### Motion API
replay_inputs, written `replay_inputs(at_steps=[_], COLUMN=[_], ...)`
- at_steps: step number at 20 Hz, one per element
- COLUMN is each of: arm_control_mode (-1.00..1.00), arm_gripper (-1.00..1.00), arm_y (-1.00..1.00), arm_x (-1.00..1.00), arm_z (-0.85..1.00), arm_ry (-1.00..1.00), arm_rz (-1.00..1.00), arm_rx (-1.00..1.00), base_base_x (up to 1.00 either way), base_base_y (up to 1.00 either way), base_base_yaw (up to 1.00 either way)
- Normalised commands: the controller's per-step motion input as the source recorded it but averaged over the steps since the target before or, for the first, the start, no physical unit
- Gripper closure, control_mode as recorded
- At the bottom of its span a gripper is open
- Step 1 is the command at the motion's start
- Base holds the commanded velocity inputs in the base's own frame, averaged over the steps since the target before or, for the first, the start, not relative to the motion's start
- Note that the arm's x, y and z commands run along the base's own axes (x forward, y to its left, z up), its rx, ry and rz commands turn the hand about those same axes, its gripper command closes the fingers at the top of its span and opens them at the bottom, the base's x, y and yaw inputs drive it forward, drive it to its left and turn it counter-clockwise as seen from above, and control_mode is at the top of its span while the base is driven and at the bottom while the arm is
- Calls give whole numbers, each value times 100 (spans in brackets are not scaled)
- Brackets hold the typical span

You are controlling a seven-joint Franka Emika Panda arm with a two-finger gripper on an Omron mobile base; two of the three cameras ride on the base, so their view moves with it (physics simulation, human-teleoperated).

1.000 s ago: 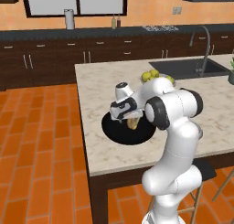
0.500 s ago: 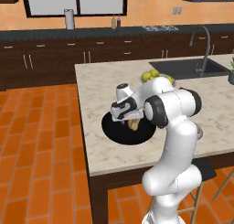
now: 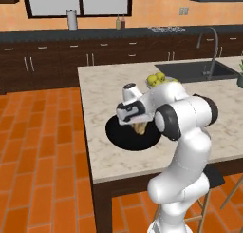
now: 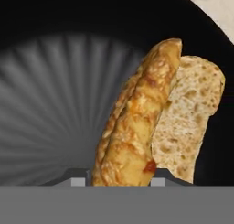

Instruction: Place one bun and one sausage from the bowl on each plate.

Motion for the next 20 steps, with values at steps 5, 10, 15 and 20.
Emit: replay_inputs(at_steps=[5,10,15,20], arm_control_mode=[-100,-100,-100,-100], arm_gripper=[100,100,100,100], arm_y=[-16,-54,-43,-43], arm_x=[-44,-82,-83,-46], arm_z=[79,53,50,19], arm_ry=[-1,0,-1,0], arm_rz=[3,17,11,11], arm_rx=[4,4,5,0], base_base_x=[0,0,0,0], base_base_y=[0,0,0,0], base_base_yaw=[0,0,0,0])
